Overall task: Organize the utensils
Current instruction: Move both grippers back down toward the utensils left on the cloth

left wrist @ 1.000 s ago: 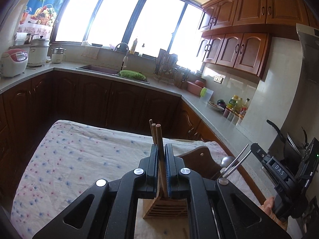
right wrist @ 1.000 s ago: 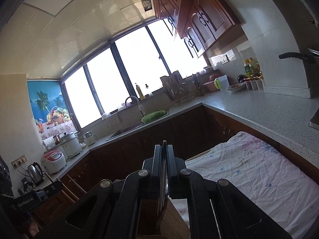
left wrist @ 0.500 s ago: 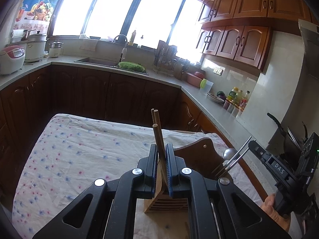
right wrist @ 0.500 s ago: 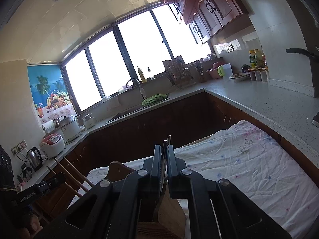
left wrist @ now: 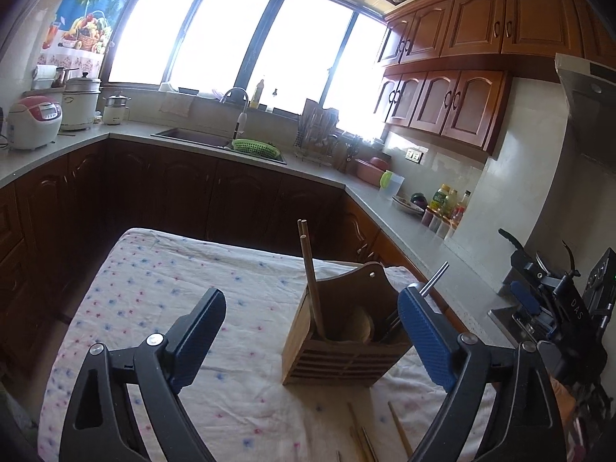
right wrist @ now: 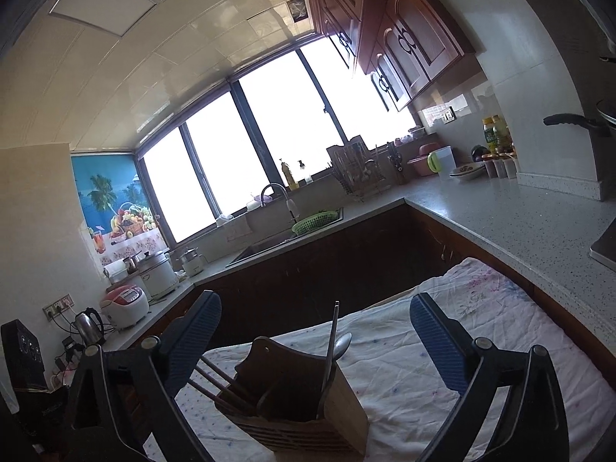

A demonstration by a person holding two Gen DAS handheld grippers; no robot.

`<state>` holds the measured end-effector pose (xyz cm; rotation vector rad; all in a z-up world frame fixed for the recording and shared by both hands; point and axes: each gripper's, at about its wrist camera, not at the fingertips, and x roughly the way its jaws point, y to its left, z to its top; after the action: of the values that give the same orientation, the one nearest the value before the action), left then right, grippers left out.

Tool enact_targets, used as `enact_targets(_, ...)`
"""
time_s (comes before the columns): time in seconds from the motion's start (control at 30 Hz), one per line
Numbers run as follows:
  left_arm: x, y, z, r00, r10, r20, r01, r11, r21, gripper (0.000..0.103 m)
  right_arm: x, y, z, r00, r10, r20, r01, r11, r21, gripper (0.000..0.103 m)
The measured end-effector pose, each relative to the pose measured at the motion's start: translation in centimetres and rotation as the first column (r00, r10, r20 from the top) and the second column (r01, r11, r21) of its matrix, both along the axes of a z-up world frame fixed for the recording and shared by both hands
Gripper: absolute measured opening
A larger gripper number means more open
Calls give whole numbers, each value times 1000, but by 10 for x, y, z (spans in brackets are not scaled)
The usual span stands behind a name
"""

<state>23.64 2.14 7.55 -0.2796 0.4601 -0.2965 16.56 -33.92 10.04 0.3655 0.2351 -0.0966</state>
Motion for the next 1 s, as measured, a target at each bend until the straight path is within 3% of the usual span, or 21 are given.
enact_targets(0.2, -49, 15, -11, 1000, 5, -9, -5, 1000, 17, 94, -35, 8, -1, 999, 22, -40, -24, 999, -41, 101)
enact_targets(0.5, -101, 22, -41, 994, -8, -109, 13, 999, 40, 94, -81, 12, -50, 980, 17, -199, -16, 1000, 4, 101)
enact_targets(0.7, -103, 18, -55, 980, -46, -193, 61, 995, 74, 94, -101, 19, -81, 955, 24, -295, -16, 999, 29, 101)
enact_targets(1.0, -103, -8, -81, 955, -82, -285, 123, 984, 128, 93, -114, 23, -102, 933, 32, -358, -19, 999, 40, 101)
